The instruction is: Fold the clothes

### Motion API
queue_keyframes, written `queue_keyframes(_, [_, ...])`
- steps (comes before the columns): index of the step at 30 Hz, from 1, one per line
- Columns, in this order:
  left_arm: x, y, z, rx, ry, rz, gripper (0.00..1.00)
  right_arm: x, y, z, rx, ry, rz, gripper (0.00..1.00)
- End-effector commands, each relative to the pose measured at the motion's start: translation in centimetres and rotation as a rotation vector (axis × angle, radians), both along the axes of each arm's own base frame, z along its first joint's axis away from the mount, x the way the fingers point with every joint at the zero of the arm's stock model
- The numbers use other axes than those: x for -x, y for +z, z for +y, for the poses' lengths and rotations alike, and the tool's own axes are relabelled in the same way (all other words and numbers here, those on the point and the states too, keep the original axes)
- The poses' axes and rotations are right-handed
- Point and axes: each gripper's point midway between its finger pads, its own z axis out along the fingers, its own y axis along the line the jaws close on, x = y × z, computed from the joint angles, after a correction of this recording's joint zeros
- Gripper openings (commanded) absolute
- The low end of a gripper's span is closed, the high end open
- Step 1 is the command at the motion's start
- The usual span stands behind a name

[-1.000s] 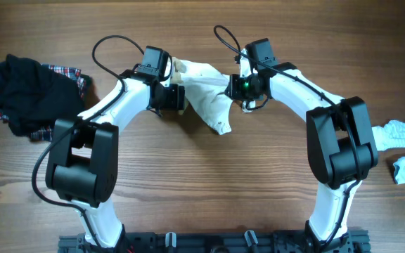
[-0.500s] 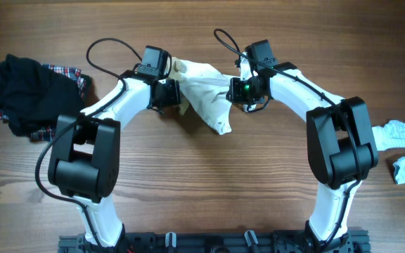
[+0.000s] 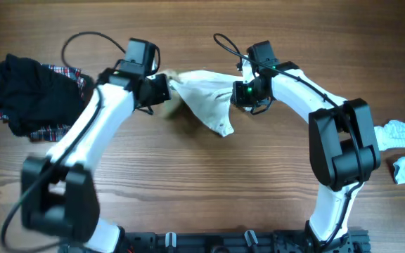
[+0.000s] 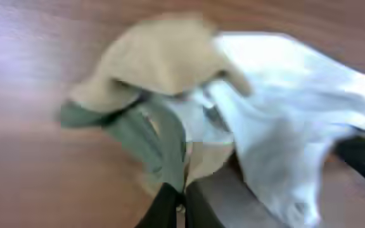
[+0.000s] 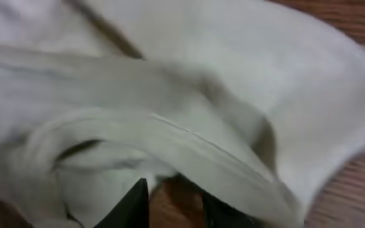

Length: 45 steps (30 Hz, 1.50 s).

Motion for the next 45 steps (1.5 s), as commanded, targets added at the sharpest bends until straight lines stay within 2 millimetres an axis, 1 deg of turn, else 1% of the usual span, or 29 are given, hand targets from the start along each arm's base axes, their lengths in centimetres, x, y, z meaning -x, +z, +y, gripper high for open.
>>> queue_keyframes(1, [1.8,2.7,1.1,-0.022,0.0,-0.009,0.04,-0.1,1.0,-1.2,0.041,0.0,-0.037,0.29])
queue_keyframes(2, [2.9,2.3,1.4,-0.034,-0.001,0.037,0.04,0.0,1.2,-1.1,0.039,0.0,-0.037,0.29])
queue_keyframes(3, [3.3,2.1,1.5,-0.039,-0.001,0.056,0.04,0.1,1.3,-1.0,0.032,0.004,-0.032,0.29])
queue_keyframes(4, [3.7,2.0,1.6,-0.046,0.0,0.072,0.04,0.8,1.5,0.1,-0.025,0.072,-0.022,0.32])
queue_keyframes(5, [3.7,2.0,1.7,-0.05,0.001,0.071,0.04,1.7,2.1,1.7,-0.108,0.175,-0.02,0.41])
queue_keyframes(6, [3.6,2.0,1.7,-0.053,0.003,0.069,0.04,2.6,2.5,2.8,-0.161,0.234,-0.009,0.5])
queue_keyframes(8, [3.6,2.0,2.1,-0.07,0.01,0.067,0.04,4.1,2.3,3.0,-0.158,0.274,0.038,0.55])
queue_keyframes(11, [3.6,2.0,2.1,-0.07,0.01,0.066,0.04,7.0,1.8,3.6,-0.118,0.429,0.08,0.62])
queue_keyframes(12, [3.6,2.0,2.1,-0.07,0.01,0.066,0.04,7.4,1.5,3.7,-0.07,0.442,0.085,0.62])
queue_keyframes(14, [3.6,2.0,2.1,-0.07,0.01,0.065,0.04,6.8,0.4,3.1,0.09,0.367,0.067,0.54])
queue_keyframes(15, [3.6,2.0,2.1,-0.069,0.01,0.066,0.04,6.8,0.3,3.3,0.107,0.36,0.064,0.52])
queue_keyframes(18, [3.6,2.0,2.1,-0.07,0.01,0.067,0.04,7.0,-0.6,2.8,0.181,0.292,0.083,0.35])
queue_keyframes(20, [3.6,2.0,2.1,-0.07,0.01,0.068,0.04,7.1,-0.8,2.4,0.199,0.246,0.104,0.08])
queue_keyframes(21, [3.7,1.9,2.1,-0.07,0.01,0.069,0.04,7.4,-0.7,2.6,0.182,0.231,0.12,0.04])
queue_keyframes(23, [3.7,1.9,2.1,-0.071,0.01,0.069,0.04,7.7,0.3,3.6,0.119,0.233,0.128,0.04])
queue_keyframes(25, [3.7,1.9,2.1,-0.07,0.01,0.069,0.04,7.2,3.8,5.0,0.028,0.253,0.061,0.04])
queue_keyframes(26, [3.7,1.9,2.1,-0.07,0.01,0.069,0.04,6.7,5.6,4.9,0.014,0.247,0.017,0.04])
queue_keyframes(27, [3.7,1.9,2.1,-0.071,0.009,0.069,0.04,6.0,8.2,4.7,-0.008,0.239,-0.052,0.04])
queue_keyframes(28, [3.7,1.9,2.1,-0.071,0.009,0.069,0.04,5.4,10.4,4.2,-0.027,0.222,-0.108,0.04])
queue_keyframes(30, [3.7,1.9,2.1,-0.071,0.009,0.07,0.04,5.0,12.5,3.2,-0.04,0.198,-0.16,0.04])
queue_keyframes(31, [3.7,1.9,2.1,-0.071,0.009,0.07,0.04,5.0,12.8,2.9,-0.037,0.195,-0.162,0.04])
queue_keyframes(33, [3.7,1.9,2.1,-0.071,0.009,0.069,0.04,5.7,11.6,2.9,-0.025,0.208,-0.121,0.04])
queue_keyframes(34, [3.7,1.9,2.1,-0.071,0.009,0.069,0.04,6.5,10.4,3.3,-0.011,0.242,-0.092,0.13])
queue_keyframes(36, [3.7,1.9,2.1,-0.071,0.007,0.069,0.04,8.0,7.9,3.6,0.019,0.294,-0.018,0.33])
queue_keyframes(37, [3.7,1.9,2.1,-0.072,0.006,0.068,0.04,8.7,6.4,3.8,0.033,0.306,0.031,0.39])
queue_keyframes(38, [3.7,1.9,2.1,-0.072,0.006,0.068,0.04,9.1,5.7,3.9,0.04,0.317,0.055,0.42])
queue_keyframes(41, [3.7,1.9,2.1,-0.072,0.006,0.068,0.04,10.6,2.9,4.9,0.051,0.378,0.137,0.49])
queue_keyframes(43, [3.7,1.9,2.1,-0.071,0.007,0.069,0.04,11.1,1.8,4.9,0.063,0.383,0.173,0.5])
queue_keyframes(45, [3.7,1.9,2.1,-0.072,0.006,0.068,0.04,11.3,1.2,4.8,0.069,0.383,0.19,0.52])
